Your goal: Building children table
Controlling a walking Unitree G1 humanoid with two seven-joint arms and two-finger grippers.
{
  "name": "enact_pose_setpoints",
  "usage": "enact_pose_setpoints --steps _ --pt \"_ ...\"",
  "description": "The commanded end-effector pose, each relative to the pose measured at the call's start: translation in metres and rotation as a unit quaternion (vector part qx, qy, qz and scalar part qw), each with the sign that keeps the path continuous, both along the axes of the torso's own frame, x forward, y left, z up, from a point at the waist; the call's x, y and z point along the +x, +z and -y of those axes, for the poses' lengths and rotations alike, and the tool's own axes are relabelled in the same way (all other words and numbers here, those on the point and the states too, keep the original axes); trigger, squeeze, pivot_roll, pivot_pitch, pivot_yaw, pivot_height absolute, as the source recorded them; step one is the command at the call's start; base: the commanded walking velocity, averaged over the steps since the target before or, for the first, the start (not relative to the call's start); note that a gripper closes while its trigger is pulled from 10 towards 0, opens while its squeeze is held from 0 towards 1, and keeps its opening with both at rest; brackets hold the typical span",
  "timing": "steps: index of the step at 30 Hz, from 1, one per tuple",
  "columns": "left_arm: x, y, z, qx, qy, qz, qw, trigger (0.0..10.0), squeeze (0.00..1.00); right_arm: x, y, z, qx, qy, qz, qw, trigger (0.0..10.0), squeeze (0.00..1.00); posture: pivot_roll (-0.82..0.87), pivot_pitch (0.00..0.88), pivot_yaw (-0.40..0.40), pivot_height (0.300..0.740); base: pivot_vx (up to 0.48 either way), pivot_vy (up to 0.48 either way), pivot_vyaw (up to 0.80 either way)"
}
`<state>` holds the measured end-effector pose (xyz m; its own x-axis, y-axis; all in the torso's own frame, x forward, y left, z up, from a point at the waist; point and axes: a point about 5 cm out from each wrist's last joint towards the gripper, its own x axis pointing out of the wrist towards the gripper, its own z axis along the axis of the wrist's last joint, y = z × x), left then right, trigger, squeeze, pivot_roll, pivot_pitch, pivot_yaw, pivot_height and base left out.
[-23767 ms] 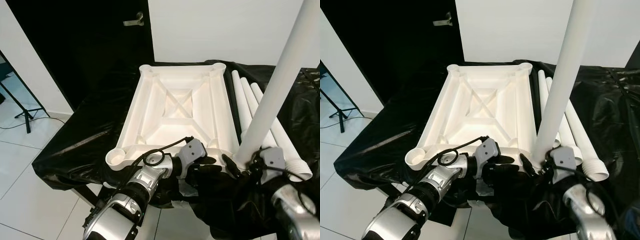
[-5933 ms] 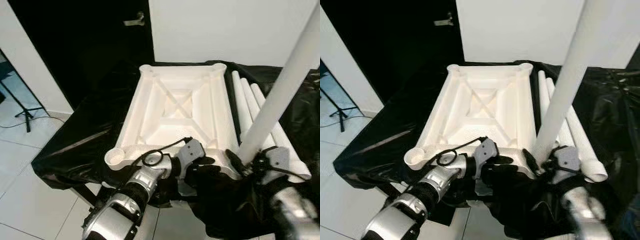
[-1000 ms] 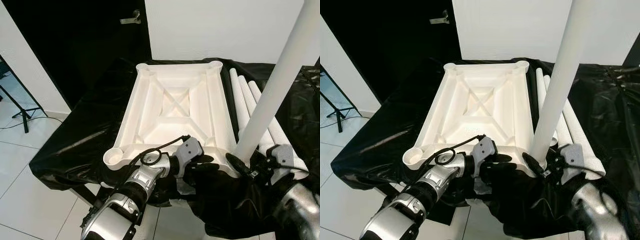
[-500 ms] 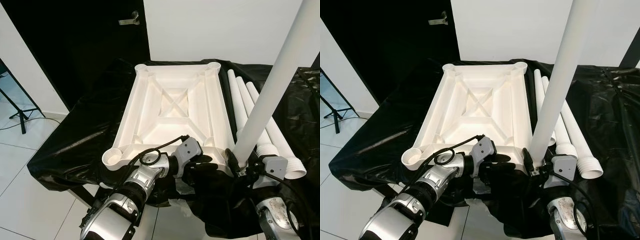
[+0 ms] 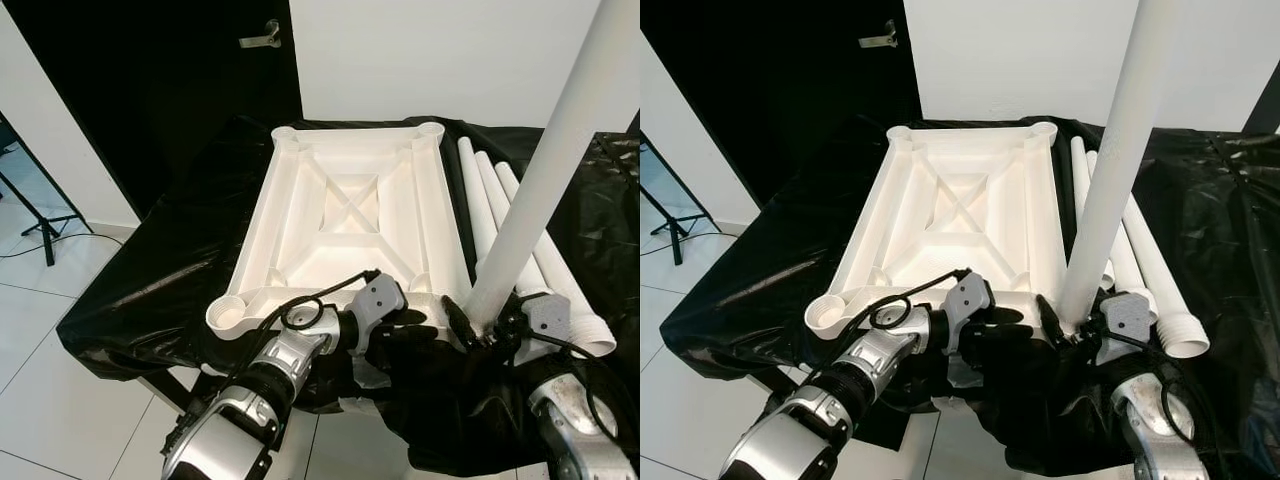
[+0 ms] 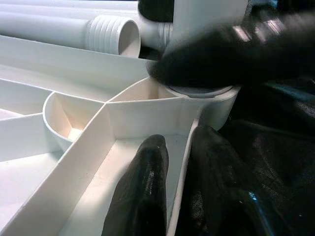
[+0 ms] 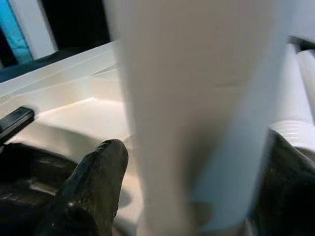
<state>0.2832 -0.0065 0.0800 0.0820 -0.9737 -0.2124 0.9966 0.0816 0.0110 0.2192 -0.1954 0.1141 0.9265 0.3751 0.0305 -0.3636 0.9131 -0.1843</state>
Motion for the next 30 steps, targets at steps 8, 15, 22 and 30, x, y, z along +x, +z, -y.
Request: enact_pose_setpoints --steps 8,15,22,30 --pt "-0.026 -0.036 -0.007 0.055 -0.064 -0.081 0.993 10.0 0.00 -0.005 -0.009 0.000 -0.019 0.089 -0.050 0.995 3.6 0.00 0.07 0.000 0.044 0.740 0.000 0.000 0.00" --pt "-0.023 -0.033 -0.007 0.056 -0.064 -0.077 0.993 10.0 0.00 -0.007 -0.009 0.011 -0.022 0.113 -0.075 0.990 0.0 0.00 0.07 0.000 0.049 0.740 0.000 0.000 0.00" --pt "-0.023 -0.033 -0.007 0.057 -0.066 -0.076 0.993 10.0 0.00 -0.010 -0.017 -0.007 0.004 0.081 -0.079 0.994 0.0 0.00 0.07 0.000 0.053 0.740 0.000 0.000 0.00" --pt "-0.023 -0.033 -0.007 0.057 -0.066 -0.076 0.993 10.0 0.00 -0.004 -0.013 -0.012 0.061 -0.111 -0.019 0.992 0.0 0.00 0.08 0.000 0.053 0.740 0.000 0.000 0.00"
